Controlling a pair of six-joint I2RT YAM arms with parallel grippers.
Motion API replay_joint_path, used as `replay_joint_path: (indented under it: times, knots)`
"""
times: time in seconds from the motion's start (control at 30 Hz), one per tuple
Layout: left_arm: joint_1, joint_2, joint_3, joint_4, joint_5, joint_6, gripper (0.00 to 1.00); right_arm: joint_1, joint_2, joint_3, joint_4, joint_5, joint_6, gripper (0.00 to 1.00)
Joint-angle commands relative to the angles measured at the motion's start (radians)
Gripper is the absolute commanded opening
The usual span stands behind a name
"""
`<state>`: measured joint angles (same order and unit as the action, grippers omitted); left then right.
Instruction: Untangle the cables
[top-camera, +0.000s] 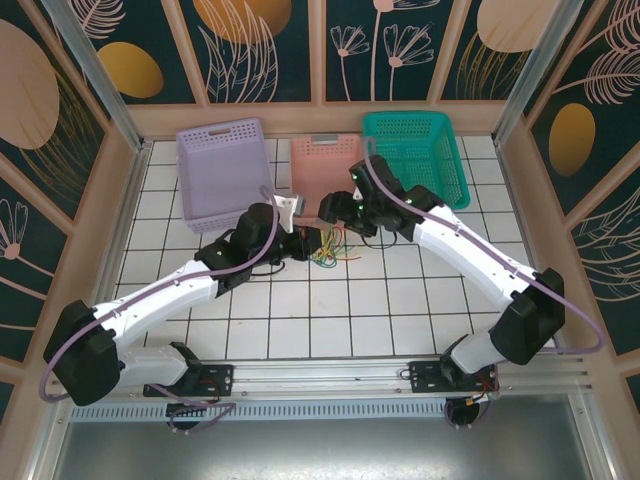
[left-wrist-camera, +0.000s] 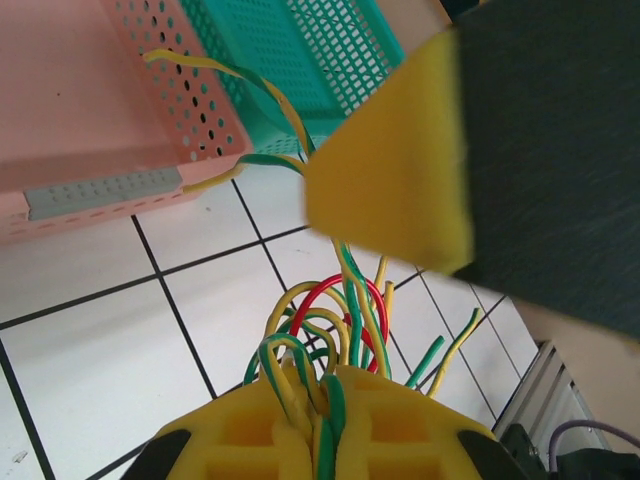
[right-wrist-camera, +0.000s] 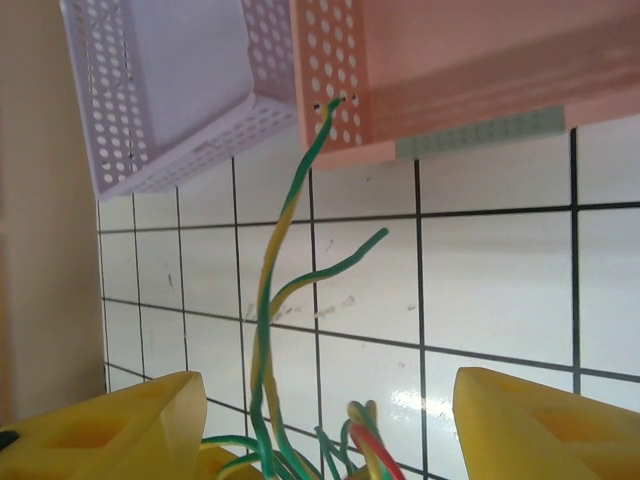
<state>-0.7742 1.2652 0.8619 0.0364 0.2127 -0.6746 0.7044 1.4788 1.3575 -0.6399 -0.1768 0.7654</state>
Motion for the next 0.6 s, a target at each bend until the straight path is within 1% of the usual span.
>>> replay_joint_path:
  times: [0.0,0.07,0.1,0.2,0.27,0.33,0.37,0.47,0.57]
  knots:
    - [-0.005,0.008,0.041,0.013,0.031,0.043,0.0,0.016,0.031,0.027,0.004,-0.049,0.025,0.66]
    - [-0.005,0.011,0.045,0.008,0.018,0.037,0.0,0.028,0.046,0.021,0.014,-0.051,0.032,0.62]
    - [-0.004,0.012,0.048,0.004,0.006,0.034,0.0,0.033,0.053,0.019,0.01,-0.046,0.035,0.56]
    - [-0.005,0.007,0.065,-0.026,-0.067,0.015,0.0,0.034,0.043,-0.017,-0.002,-0.013,0.048,0.36]
    - [-0.004,-0.005,0.072,-0.03,-0.111,-0.008,0.0,0.022,0.007,-0.06,0.008,0.013,0.052,0.25]
    - [-0.005,-0.02,0.076,-0.037,-0.158,-0.039,0.0,-0.007,-0.039,-0.113,0.036,0.01,0.061,0.09]
    - [-0.002,-0.029,0.079,-0.045,-0.19,-0.059,0.0,-0.021,-0.064,-0.139,0.049,0.012,0.069,0.0]
    - [0.01,-0.058,0.084,-0.073,-0.284,-0.147,0.0,-0.051,-0.148,-0.206,0.089,0.023,0.088,0.0]
    - [0.055,-0.102,0.05,-0.045,-0.325,-0.279,0.0,-0.073,-0.228,-0.292,0.141,0.009,0.127,0.0]
